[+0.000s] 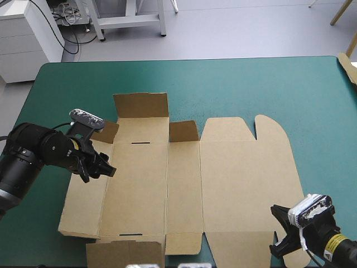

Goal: Fold the box

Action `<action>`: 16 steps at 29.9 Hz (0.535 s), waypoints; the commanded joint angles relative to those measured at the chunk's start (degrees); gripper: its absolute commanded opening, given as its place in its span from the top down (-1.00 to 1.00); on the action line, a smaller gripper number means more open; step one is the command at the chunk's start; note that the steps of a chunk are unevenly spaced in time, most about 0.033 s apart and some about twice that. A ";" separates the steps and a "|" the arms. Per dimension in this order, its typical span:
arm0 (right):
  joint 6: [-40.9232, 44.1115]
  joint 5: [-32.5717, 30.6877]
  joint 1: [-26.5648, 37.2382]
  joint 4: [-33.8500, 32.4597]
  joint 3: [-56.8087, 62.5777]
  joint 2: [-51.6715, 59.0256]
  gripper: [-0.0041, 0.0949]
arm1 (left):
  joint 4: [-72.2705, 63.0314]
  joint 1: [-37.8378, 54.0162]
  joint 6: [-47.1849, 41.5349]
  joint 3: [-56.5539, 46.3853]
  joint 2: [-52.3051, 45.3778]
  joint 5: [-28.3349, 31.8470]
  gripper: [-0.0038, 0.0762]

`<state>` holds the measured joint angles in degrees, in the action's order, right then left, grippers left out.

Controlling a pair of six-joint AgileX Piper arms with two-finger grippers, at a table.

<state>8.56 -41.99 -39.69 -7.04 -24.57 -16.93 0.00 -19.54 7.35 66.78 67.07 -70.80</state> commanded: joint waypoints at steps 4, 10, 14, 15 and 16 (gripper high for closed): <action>-0.22 4.08 0.20 -0.17 -1.58 -0.52 0.96 | -0.78 7.04 -0.28 2.28 -0.91 -2.21 -0.20; -0.22 4.08 0.20 -0.17 -1.58 -0.52 0.96 | -5.87 18.24 8.33 2.28 -0.68 -2.32 -0.20; -0.22 4.08 0.20 -0.17 -1.58 -0.52 0.96 | -6.29 26.28 9.78 2.28 0.10 -2.32 -0.20; -0.22 4.08 0.20 -0.17 -1.58 -0.52 0.96 | -6.84 28.30 11.00 2.28 0.42 -2.32 -0.20; -0.22 4.08 0.20 -0.17 -1.58 -0.52 0.96 | -7.85 29.76 11.59 2.28 0.85 -2.32 -0.20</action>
<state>8.56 -41.99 -39.69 -7.04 -24.57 -16.93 -5.36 5.81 16.86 67.26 68.03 -71.18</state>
